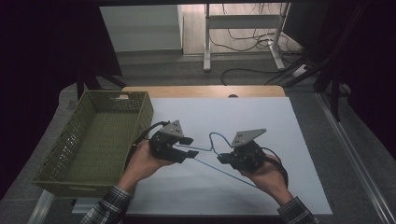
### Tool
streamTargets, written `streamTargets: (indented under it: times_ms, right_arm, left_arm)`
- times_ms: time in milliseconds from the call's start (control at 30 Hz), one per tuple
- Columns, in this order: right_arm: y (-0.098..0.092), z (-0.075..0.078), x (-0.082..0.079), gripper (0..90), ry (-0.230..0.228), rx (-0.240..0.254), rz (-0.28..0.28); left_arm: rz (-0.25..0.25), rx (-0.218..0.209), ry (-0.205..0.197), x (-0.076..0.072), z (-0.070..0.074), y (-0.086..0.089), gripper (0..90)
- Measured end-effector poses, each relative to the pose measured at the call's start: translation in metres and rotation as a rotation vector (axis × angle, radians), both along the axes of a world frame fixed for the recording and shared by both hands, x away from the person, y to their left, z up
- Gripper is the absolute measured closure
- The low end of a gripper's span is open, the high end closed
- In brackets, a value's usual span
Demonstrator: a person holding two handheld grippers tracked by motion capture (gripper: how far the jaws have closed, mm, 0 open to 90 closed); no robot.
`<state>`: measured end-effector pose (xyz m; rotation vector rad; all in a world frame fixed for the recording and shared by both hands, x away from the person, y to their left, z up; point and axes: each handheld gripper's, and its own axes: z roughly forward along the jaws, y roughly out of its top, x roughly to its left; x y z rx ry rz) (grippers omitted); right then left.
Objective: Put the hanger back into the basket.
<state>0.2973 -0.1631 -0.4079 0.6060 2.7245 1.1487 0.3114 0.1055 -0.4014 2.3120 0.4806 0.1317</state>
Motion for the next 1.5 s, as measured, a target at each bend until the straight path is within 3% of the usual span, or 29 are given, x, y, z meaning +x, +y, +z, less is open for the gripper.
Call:
streamTargets:
  times_ms: [133,233,400,533,600,700,800,967,1000,1167,1300,1500]
  right_arm:
    - [0.002,-0.001,-0.002,86.7,0.013,-0.007,0.023]
    - [0.003,-0.001,-0.004,86.7,0.013,-0.011,0.045]
    - [0.002,0.001,-0.005,86.7,0.014,-0.018,0.068]
    - [0.002,0.002,-0.005,86.7,0.014,-0.03,0.091]
    - [0.002,0.002,-0.005,86.7,0.014,-0.031,0.098]
    - [0.002,0.001,-0.005,86.7,0.004,-0.042,0.106]
    - [0.002,0.0,-0.004,86.3,-0.005,-0.058,0.095]
    - [-0.001,0.001,0.0,84.0,-0.015,-0.063,0.071]
    - [-0.001,0.001,-0.001,80.9,-0.018,-0.064,0.062]
    - [-0.005,0.008,-0.003,54.0,-0.069,-0.057,0.006]
    - [-0.012,0.015,-0.002,39.5,-0.088,-0.032,-0.038]
    - [-0.02,0.02,-0.004,21.9,-0.089,0.01,-0.067]
  left_arm:
    - [-0.048,0.044,0.011,0.005,-0.002,-0.009,44.2]
    - [-0.084,0.054,0.03,0.009,-0.004,-0.016,47.1]
    - [-0.167,0.096,0.078,0.014,-0.005,-0.026,57.0]
    - [-0.209,0.1,0.11,0.015,-0.003,-0.032,63.9]
    - [-0.217,0.107,0.117,0.016,-0.003,-0.035,69.9]
    - [-0.245,0.155,0.107,0.016,-0.003,-0.039,75.5]
    - [-0.267,0.159,0.107,0.013,-0.003,-0.04,84.3]
    - [-0.228,0.114,0.137,0.012,-0.002,-0.039,87.4]
    - [-0.208,0.1,0.158,0.012,-0.002,-0.039,87.4]
    - [-0.13,0.082,0.176,0.014,0.002,-0.034,87.4]
    - [-0.055,0.067,0.173,0.016,0.006,-0.026,87.4]
    - [0.048,0.037,0.205,0.021,0.008,-0.012,87.4]
